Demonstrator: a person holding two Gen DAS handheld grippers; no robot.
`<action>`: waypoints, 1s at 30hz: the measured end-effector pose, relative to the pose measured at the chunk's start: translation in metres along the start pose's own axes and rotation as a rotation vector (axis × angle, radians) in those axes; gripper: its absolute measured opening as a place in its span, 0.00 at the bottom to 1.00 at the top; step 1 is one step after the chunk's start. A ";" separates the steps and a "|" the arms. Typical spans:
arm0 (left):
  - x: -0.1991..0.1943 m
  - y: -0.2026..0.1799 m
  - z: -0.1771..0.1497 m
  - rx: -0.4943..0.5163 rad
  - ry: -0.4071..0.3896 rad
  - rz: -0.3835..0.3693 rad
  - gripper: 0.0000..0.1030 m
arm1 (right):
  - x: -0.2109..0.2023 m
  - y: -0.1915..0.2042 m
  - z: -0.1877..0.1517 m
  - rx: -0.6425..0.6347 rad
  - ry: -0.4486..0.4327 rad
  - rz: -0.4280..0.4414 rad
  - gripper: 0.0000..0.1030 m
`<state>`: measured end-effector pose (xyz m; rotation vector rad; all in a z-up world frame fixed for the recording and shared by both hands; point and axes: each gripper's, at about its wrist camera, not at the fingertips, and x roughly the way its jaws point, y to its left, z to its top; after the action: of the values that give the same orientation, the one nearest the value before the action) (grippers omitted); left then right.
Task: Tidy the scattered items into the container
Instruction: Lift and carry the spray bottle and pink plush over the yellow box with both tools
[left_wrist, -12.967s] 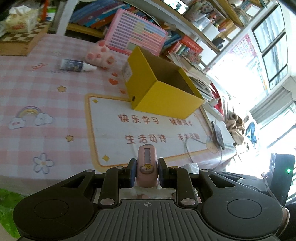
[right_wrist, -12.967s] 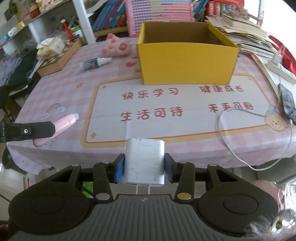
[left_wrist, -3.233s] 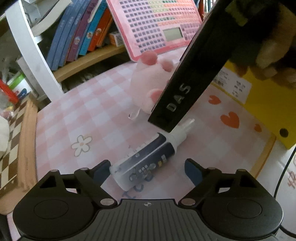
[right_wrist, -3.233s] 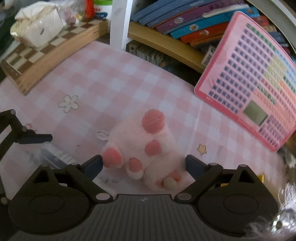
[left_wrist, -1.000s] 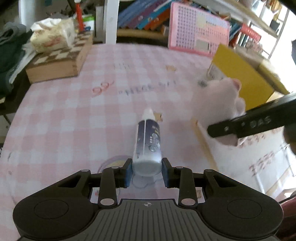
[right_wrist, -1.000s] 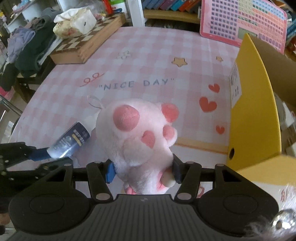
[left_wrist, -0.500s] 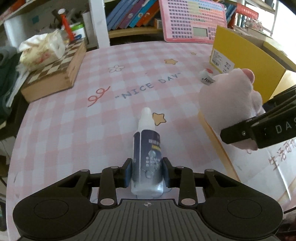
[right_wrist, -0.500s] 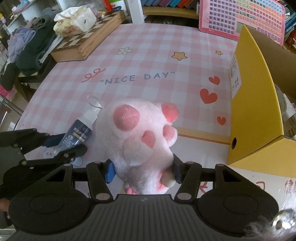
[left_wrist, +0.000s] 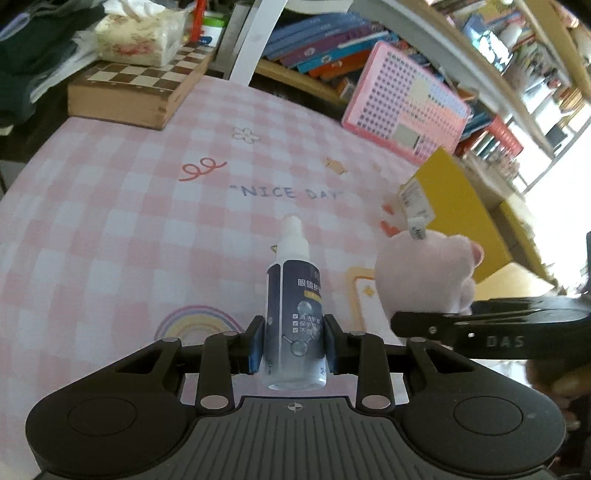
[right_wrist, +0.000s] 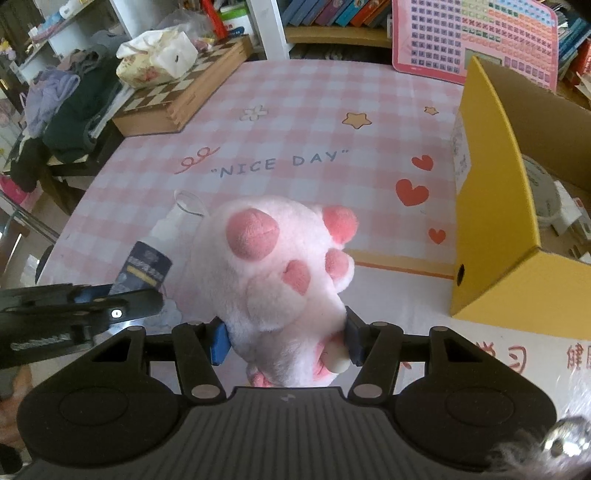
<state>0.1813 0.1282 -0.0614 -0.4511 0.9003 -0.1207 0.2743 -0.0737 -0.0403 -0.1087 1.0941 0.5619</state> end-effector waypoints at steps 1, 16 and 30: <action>-0.006 -0.001 -0.002 -0.011 -0.006 -0.013 0.30 | -0.004 0.001 -0.003 0.000 -0.005 0.001 0.54; -0.076 -0.012 -0.047 -0.070 -0.040 -0.135 0.30 | -0.070 0.027 -0.079 0.001 -0.096 -0.007 0.54; -0.097 -0.029 -0.083 -0.043 0.014 -0.232 0.30 | -0.101 0.028 -0.143 0.110 -0.099 -0.064 0.54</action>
<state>0.0589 0.1030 -0.0234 -0.5947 0.8631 -0.3168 0.1109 -0.1385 -0.0150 -0.0199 1.0196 0.4440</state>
